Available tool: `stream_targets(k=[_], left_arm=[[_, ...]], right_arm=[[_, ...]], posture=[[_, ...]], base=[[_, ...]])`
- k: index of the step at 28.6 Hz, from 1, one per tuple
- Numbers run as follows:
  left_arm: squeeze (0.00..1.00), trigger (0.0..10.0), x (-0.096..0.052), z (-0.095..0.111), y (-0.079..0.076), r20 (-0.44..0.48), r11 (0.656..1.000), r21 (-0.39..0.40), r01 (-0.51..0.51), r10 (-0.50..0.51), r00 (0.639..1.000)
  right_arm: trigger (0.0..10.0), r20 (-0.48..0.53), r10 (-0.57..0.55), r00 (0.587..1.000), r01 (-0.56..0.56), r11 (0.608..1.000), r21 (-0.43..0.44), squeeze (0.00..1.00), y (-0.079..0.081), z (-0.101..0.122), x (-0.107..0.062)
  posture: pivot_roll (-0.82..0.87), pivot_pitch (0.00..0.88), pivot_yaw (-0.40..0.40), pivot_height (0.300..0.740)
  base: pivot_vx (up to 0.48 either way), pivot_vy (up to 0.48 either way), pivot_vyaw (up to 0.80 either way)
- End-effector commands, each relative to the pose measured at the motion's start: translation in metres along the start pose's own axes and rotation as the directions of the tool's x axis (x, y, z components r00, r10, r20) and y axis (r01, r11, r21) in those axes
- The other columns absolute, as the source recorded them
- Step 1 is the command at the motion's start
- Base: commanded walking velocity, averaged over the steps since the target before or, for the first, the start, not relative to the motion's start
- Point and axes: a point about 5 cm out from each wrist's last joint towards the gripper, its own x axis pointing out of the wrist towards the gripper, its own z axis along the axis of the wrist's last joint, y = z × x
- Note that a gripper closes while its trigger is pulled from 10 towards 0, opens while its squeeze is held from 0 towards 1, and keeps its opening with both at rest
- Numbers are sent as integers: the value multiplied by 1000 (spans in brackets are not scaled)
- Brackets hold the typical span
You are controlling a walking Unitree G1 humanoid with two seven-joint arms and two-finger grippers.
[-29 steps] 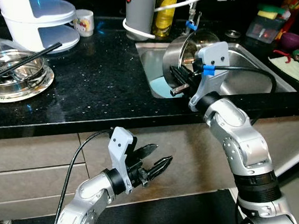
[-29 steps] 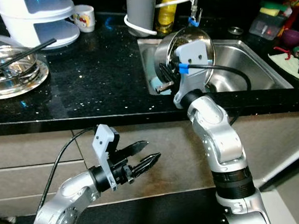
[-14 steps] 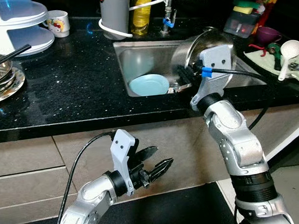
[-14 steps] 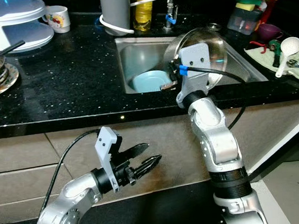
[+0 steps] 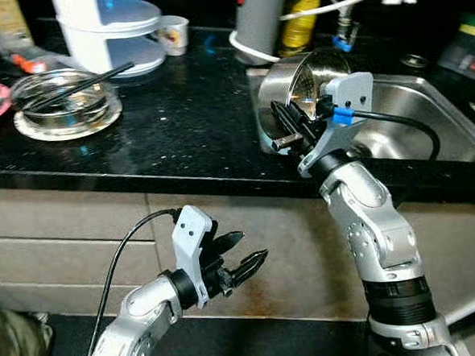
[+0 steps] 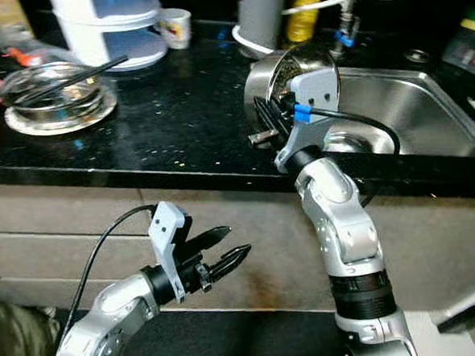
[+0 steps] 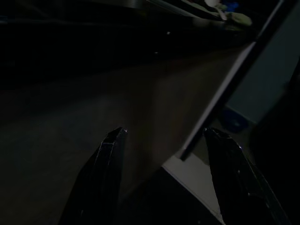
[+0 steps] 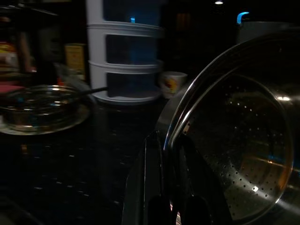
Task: Kitchen organization
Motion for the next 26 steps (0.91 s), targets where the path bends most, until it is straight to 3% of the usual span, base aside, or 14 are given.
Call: stream_targets(k=[1, 7, 22, 26], left_arm=[[0, 10000, 0, -5, 0, -17, 1000, 0, 1, -1, 1000], [0, 10000, 0, -5, -1, -16, 1000, -1, 4, -4, 1000], [0, 10000, 1, -5, -1, -16, 1000, -1, 9, -9, 1000], [0, 10000, 1, -6, -2, -18, 1000, -3, 17, -17, 1000]], right_arm=[[10000, 31, -5, 1000, 5, 1000, -6, 0, -2, 4, 0], [10000, 30, -13, 999, 14, 1000, -19, 0, -2, 5, 1], [10000, 31, 27, 999, -26, 999, -35, 0, 1, 5, 0], [10000, 45, -49, 998, 50, 998, -22, 0, -6, 6, 1]], posture=[[151, 12, -152, 740], [151, 12, -152, 740], [150, 12, -151, 740], [150, 12, -151, 740]], base=[[0, 0, 738], [0, 0, 123], [0, 0, 757], [0, 0, 383]])
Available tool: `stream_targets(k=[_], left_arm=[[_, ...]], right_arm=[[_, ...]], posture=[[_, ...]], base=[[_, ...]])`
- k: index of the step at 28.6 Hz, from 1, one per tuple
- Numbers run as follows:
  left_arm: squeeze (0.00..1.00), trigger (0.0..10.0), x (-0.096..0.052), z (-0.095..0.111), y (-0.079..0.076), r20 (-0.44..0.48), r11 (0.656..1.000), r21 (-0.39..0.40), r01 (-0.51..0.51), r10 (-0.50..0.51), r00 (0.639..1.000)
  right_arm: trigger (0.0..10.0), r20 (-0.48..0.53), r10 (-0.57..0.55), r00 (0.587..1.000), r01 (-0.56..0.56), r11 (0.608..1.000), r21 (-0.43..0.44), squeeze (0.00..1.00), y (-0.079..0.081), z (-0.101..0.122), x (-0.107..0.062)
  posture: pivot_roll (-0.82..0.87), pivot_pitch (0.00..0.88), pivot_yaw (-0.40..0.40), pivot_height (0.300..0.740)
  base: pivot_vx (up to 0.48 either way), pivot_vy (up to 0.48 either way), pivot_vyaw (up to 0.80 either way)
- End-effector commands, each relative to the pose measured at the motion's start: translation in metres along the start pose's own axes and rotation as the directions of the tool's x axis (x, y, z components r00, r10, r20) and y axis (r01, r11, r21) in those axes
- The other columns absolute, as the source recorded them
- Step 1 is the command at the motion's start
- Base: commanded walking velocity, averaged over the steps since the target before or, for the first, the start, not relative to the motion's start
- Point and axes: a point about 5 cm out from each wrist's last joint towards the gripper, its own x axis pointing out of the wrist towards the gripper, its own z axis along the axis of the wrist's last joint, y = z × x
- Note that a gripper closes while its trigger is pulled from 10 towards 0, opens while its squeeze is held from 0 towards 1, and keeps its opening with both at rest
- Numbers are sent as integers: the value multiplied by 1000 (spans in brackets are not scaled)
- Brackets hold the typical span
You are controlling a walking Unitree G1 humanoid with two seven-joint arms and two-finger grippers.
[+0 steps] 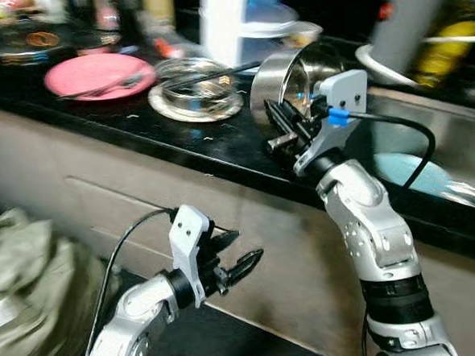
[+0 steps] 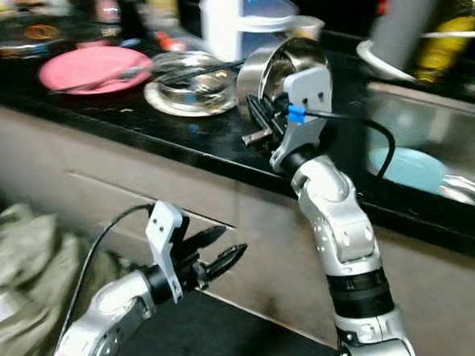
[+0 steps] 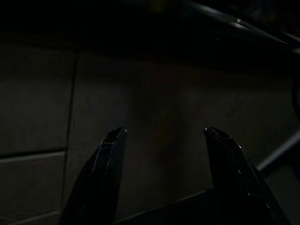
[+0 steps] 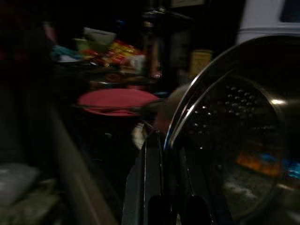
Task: Kitchen organization
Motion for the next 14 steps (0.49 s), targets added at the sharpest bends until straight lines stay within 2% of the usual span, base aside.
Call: stream_targets(k=[1, 5, 14], left_arm=[[0, 10000, 3, -1, -3, -5, 1000, 3, 24, -24, 1000], [0, 10000, 3, -1, -4, -7, 1000, -2, 30, -30, 1000], [0, 10000, 3, -1, -4, -7, 999, -6, 35, -35, 999]], right_arm=[[10000, 30, -84, 996, 85, 996, -16, 0, -14, 5, -2], [10000, 33, -86, 996, 87, 996, -23, 0, -15, 5, -2], [10000, 41, -91, 995, 91, 996, -17, 0, -17, 6, -3]], posture=[[150, 12, -151, 740], [150, 12, -151, 740], [145, 9, -149, 740]], base=[[0, 0, 0], [0, 0, 0], [0, -297, 0]])
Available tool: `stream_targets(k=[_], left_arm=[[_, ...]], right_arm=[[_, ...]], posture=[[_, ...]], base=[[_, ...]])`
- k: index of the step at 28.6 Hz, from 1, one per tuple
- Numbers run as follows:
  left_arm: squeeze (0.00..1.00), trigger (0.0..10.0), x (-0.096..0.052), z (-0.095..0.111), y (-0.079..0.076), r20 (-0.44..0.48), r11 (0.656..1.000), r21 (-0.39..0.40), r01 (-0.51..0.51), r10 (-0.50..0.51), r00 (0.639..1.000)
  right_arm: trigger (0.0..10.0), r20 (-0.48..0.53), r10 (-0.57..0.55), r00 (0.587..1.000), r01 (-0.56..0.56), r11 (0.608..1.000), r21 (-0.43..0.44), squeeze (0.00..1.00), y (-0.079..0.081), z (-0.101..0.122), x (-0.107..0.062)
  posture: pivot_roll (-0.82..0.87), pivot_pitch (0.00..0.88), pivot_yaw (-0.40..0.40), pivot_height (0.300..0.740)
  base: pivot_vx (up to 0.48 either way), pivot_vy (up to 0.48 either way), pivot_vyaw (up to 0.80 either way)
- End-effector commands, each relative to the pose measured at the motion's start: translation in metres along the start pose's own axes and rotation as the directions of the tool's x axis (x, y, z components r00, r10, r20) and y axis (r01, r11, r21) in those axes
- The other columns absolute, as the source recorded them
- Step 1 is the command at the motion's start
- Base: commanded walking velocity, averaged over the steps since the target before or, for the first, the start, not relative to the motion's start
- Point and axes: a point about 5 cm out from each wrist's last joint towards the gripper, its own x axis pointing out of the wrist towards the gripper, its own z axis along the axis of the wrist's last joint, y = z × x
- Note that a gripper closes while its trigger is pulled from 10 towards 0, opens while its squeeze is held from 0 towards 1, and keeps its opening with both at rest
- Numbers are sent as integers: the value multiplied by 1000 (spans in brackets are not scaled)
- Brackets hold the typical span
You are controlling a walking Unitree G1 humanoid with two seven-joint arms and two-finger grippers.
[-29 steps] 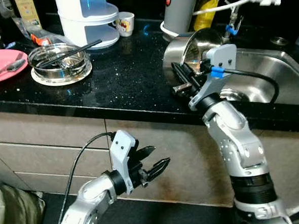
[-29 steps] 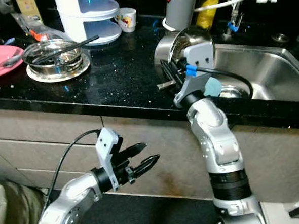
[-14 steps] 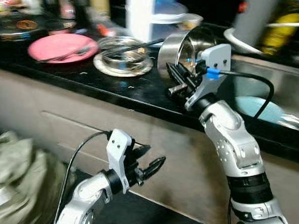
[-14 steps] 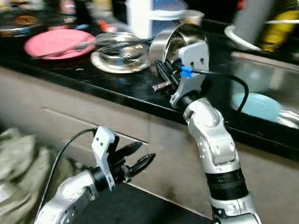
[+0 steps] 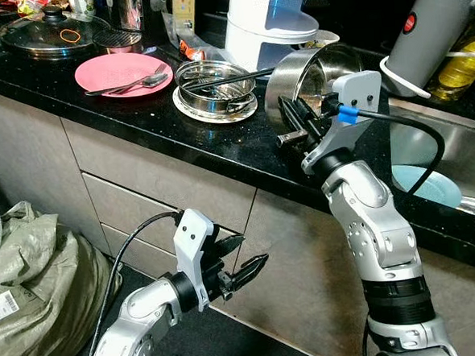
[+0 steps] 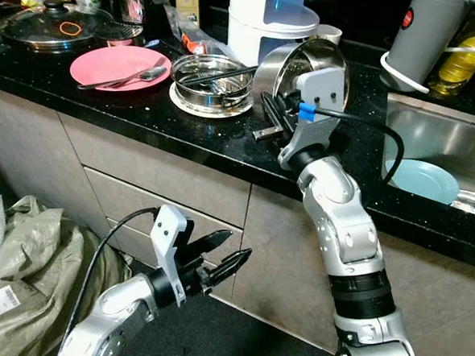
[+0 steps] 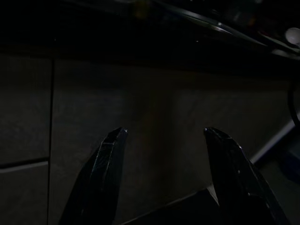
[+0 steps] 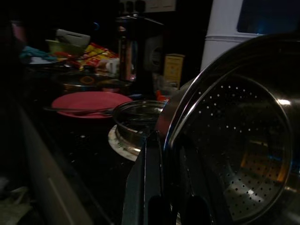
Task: Kitchen organization
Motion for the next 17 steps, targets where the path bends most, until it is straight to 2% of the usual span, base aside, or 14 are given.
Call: stream_targets(k=[1, 17], left_arm=[[0, 10000, 2, -4, -4, -11, 1000, -12, 22, -22, 1000], [0, 10000, 2, -4, -5, -7, 999, -23, 26, -26, 1000]], right_arm=[[10000, 27, -20, 999, 20, 1000, -11, 0, -6, 5, -1], [10000, 1, -35, 999, 35, 999, -30, 0, -7, 2, 1]], posture=[[147, 4, -151, 740], [146, 6, -150, 740]], base=[[0, -330, 0], [0, -370, 0]])
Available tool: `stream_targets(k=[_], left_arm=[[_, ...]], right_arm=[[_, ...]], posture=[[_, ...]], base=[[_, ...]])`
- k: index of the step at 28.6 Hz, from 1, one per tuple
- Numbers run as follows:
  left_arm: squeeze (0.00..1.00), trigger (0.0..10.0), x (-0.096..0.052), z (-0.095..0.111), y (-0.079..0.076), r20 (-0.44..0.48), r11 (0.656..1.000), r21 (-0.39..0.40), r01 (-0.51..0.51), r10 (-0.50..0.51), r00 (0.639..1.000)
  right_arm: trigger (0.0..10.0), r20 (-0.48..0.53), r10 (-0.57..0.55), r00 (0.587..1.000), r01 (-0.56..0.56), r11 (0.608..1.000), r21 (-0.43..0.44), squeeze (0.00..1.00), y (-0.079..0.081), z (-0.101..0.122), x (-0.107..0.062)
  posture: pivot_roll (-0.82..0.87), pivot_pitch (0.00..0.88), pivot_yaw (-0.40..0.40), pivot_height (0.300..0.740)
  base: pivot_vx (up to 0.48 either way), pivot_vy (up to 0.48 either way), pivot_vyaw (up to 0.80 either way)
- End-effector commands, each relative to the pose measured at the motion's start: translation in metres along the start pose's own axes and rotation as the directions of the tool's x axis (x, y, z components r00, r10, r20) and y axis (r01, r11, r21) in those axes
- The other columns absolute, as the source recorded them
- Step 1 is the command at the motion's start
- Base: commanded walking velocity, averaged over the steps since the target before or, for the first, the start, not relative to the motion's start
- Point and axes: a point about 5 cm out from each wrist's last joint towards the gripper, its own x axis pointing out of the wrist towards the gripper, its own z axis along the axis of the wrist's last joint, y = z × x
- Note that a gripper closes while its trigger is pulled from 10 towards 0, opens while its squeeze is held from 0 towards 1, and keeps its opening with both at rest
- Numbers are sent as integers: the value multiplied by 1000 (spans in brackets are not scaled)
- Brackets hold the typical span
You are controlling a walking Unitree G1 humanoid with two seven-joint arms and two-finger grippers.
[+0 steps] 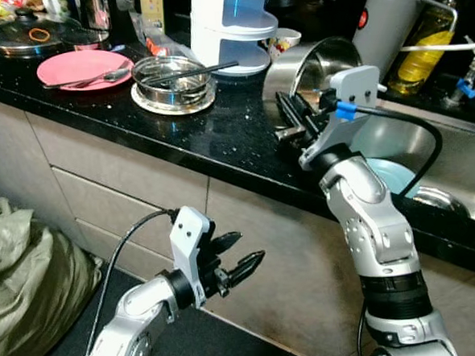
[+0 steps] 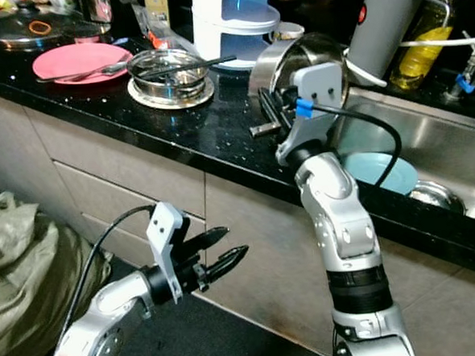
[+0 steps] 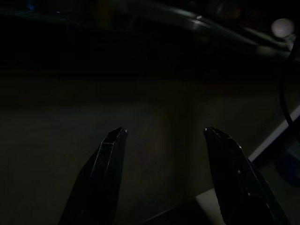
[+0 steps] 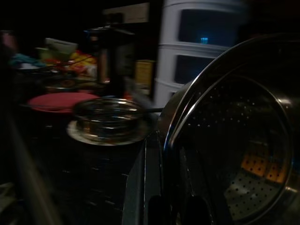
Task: Kitchen organization
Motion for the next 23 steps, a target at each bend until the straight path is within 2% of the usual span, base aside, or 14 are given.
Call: stream_targets(k=[1, 11, 23], left_arm=[[0, 10000, 0, -1, -1, -5, 1000, -5, 7, -7, 1000], [0, 10000, 0, -1, 0, -3, 1000, -7, -2, 2, 1000], [0, 10000, 0, -1, 1, 8, 1000, -25, -5, 5, 1000]], right_arm=[[10000, 6, -26, 1000, 26, 1000, -5, 0, -5, 2, 0], [10000, 0, -29, 1000, 29, 999, -13, 0, -6, 2, 1], [10000, -20, -33, 999, 33, 999, -12, 0, -7, 1, 3]], posture=[[146, 6, -150, 740], [145, 11, -148, 740], [145, 11, -150, 740]], base=[[0, -379, 0], [0, -345, 0], [0, 0, 0]])
